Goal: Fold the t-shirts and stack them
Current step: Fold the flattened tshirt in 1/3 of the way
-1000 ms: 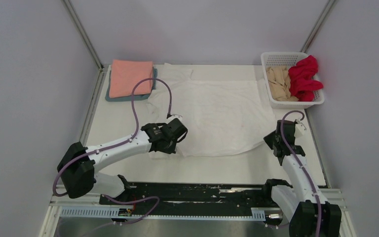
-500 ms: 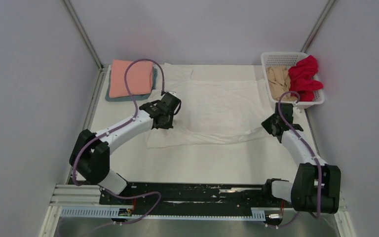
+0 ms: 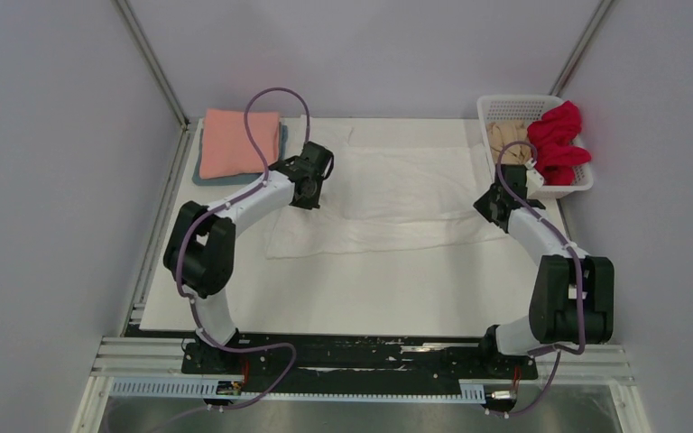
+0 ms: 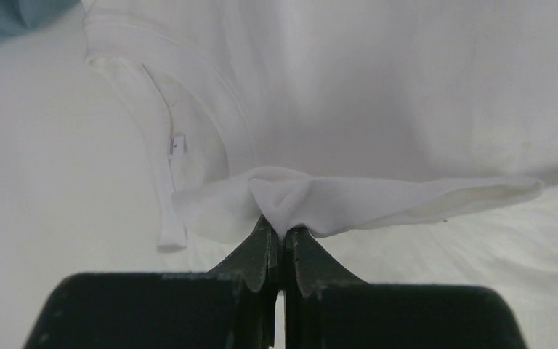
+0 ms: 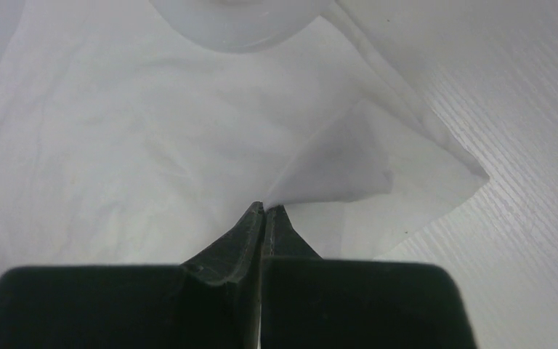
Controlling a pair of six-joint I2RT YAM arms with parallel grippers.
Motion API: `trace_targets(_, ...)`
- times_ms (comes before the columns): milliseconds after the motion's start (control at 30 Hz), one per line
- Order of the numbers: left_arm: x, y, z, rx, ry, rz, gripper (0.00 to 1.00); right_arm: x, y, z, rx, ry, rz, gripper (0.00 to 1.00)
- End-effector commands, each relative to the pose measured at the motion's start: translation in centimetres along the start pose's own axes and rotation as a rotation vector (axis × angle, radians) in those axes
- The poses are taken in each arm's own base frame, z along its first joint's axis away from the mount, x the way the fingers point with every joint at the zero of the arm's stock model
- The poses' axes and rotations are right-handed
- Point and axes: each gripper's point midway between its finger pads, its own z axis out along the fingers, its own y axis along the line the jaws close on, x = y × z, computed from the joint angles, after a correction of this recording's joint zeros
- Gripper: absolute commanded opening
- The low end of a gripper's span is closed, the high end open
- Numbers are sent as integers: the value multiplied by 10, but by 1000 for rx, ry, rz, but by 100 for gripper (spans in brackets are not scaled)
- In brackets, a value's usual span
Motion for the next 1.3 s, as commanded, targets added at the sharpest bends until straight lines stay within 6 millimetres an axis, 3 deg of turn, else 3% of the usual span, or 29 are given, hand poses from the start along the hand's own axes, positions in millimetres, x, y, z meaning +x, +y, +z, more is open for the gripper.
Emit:
trace_targets(0,-19,7,8,-12,-22,34,0,-30,11,4,4,-103,-24,0)
trace_targets(267,-35,17,22,-43,-20,64,2,-31,19,18,-10,-110,-40,0)
trace_targets(333,-37,20,28,-52,-13,78,11,-32,19,23,3,-117,-39,0)
trace_targets(367,-42,20,28,-53,-21,79,21,-35,19,25,6,-126,-37,0)
trace_targets(467,-46,29,44,-90,1,96,29,-43,23,30,15,-145,-34,2)
trace_targets(500,-51,31,50,-102,2,96,34,-45,25,30,13,-149,-40,7)
trace_targets(567,-62,43,54,-148,5,84,56,-50,31,28,-2,-152,-53,20)
trace_targets(600,-71,52,50,-167,2,54,77,-51,33,26,-9,-152,-55,29)
trace_targets(633,-74,59,51,-175,7,33,82,-52,33,24,-13,-155,-53,36)
trace_targets(667,-82,61,45,-167,-7,5,93,-54,34,20,-18,-165,-51,44)
trace_targets(733,-94,65,34,-159,-35,-29,99,-62,34,11,-18,-195,-60,61)
trace_targets(833,-106,69,10,-150,-86,-87,100,-70,37,-7,-34,-226,-69,74)
trace_targets(900,-108,69,-4,-132,-107,-135,100,-64,38,-18,-58,-223,-85,96)
trace_targets(933,-105,65,-4,-113,-108,-159,100,-61,38,-22,-71,-219,-94,100)
trace_targets(1033,-103,54,-19,-33,-136,-215,100,-33,55,-38,-160,-166,-170,100)
trace_targets(1067,-91,45,-16,19,-103,-218,100,-20,61,-41,-192,-136,-202,100)
trace_targets(1100,-93,33,-26,96,-122,-241,100,-3,69,-43,-235,-94,-243,100)
trace_targets(1133,-72,27,-18,124,-77,-238,100,10,73,-44,-264,-59,-275,100)
trace_targets(1167,-77,16,-30,202,-113,-253,100,23,77,-44,-292,-20,-306,100)
trace_targets(1200,-55,12,-23,222,-71,-252,100,35,80,-42,-314,12,-335,100)
trace_targets(1233,-58,5,-31,274,-104,-264,100,46,83,-40,-335,43,-362,100)
trace_targets(1267,-41,4,-28,284,-82,-265,100,57,86,-38,-364,85,-382,100)
